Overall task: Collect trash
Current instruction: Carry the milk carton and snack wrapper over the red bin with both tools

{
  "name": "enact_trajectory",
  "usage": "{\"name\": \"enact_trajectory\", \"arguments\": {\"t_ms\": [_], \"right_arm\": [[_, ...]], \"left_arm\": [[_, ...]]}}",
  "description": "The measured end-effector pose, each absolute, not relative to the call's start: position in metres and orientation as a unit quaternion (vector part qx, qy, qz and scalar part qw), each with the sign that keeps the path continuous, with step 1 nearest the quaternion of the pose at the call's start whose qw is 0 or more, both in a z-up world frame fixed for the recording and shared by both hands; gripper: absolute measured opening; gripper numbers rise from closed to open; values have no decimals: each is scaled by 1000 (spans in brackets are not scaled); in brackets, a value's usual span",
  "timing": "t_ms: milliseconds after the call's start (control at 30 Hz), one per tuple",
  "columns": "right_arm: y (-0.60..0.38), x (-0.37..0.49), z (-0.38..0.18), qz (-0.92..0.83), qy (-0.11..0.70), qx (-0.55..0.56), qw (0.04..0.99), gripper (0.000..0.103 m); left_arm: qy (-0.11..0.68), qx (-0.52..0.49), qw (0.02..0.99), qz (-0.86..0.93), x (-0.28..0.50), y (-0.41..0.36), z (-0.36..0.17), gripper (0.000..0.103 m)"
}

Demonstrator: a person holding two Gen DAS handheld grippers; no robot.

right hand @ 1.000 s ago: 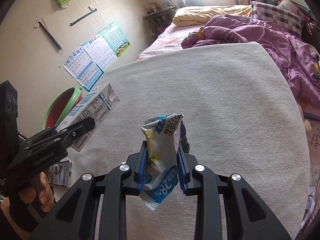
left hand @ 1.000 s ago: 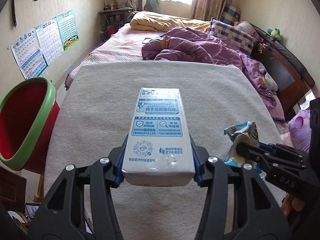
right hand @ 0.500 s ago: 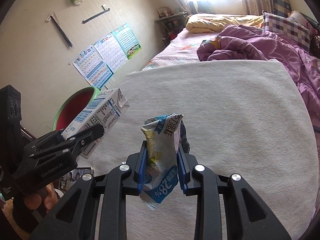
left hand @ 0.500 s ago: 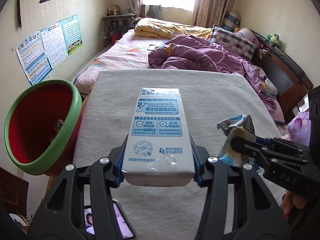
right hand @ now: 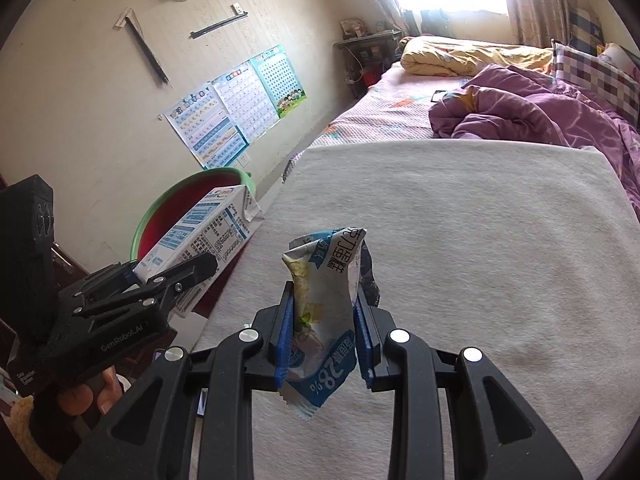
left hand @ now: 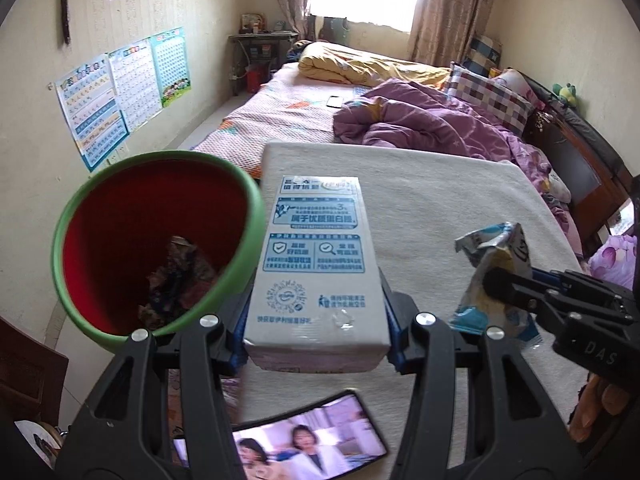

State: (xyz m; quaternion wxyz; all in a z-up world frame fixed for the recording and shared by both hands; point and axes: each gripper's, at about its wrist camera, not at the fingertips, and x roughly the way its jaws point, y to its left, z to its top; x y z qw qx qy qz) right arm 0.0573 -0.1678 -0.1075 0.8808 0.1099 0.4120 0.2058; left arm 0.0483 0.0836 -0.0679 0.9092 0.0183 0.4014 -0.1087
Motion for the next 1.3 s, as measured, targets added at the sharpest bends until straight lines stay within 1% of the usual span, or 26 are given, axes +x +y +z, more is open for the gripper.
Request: {"name": "enact_trajectory", "arguments": {"t_ms": [333, 767, 1300], "right_arm": [[-116, 61, -104, 230, 406, 103, 878, 28], [-88, 66, -107, 244, 409, 92, 874, 28], [-76, 68, -110, 259, 406, 85, 872, 28]], "left_arm": [[396, 17, 915, -73, 54, 141, -65, 50], [400, 11, 914, -67, 53, 169, -69, 50], [394, 6, 918, -52, 51, 194, -66, 50]]}}
